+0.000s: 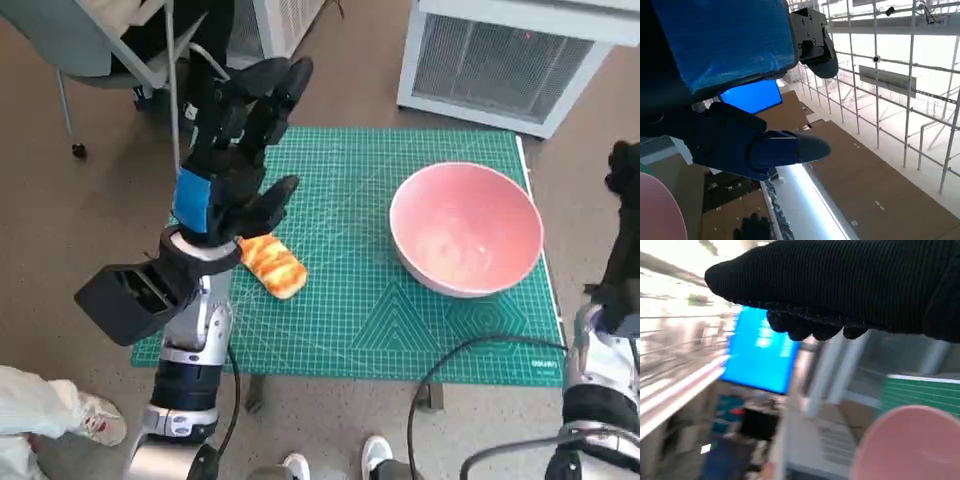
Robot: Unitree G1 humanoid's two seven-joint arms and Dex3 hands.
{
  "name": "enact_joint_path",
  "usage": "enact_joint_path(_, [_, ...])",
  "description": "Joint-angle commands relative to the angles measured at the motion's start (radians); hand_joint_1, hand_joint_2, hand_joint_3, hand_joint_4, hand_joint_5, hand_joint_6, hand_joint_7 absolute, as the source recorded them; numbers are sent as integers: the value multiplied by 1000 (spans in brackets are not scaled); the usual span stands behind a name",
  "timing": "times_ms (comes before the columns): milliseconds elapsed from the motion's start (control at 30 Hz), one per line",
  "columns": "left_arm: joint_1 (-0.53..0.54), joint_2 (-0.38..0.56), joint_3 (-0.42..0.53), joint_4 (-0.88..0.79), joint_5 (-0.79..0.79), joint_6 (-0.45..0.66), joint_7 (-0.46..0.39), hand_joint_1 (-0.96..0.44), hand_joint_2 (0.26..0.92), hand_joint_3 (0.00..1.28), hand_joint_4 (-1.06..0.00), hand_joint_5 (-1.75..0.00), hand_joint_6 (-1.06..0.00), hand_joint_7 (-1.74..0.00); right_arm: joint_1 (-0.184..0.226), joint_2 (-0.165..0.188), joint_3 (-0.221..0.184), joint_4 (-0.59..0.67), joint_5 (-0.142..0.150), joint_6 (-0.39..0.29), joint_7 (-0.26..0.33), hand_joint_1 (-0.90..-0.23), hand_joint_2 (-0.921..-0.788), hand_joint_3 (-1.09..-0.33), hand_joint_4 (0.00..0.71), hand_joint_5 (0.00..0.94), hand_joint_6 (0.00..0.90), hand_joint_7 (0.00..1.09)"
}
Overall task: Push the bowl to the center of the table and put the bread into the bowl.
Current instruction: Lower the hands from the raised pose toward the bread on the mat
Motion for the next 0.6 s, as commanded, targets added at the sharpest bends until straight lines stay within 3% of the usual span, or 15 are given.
enact_joint_path(33, [0, 2, 3, 5, 5, -4, 6, -519, 921, 370, -267, -111, -39, -803, -13, 13, -5, 79, 23, 66, 18, -490, -921, -824, 228, 2, 64, 392])
enact_joint_path(300, [6, 10, 5, -5, 3, 5, 4, -529, 921, 371, -267, -108, -50, -797, -48, 59, -13, 158, 58, 177, 50, -479, -921, -801, 238, 6, 82, 374])
enact_joint_path(600, [15, 20, 7, -17, -5, 13, -3, -521, 921, 373, -268, -105, -58, -792, -84, 105, 1, 195, 43, 266, 41, -476, -921, -805, 238, 4, 85, 359])
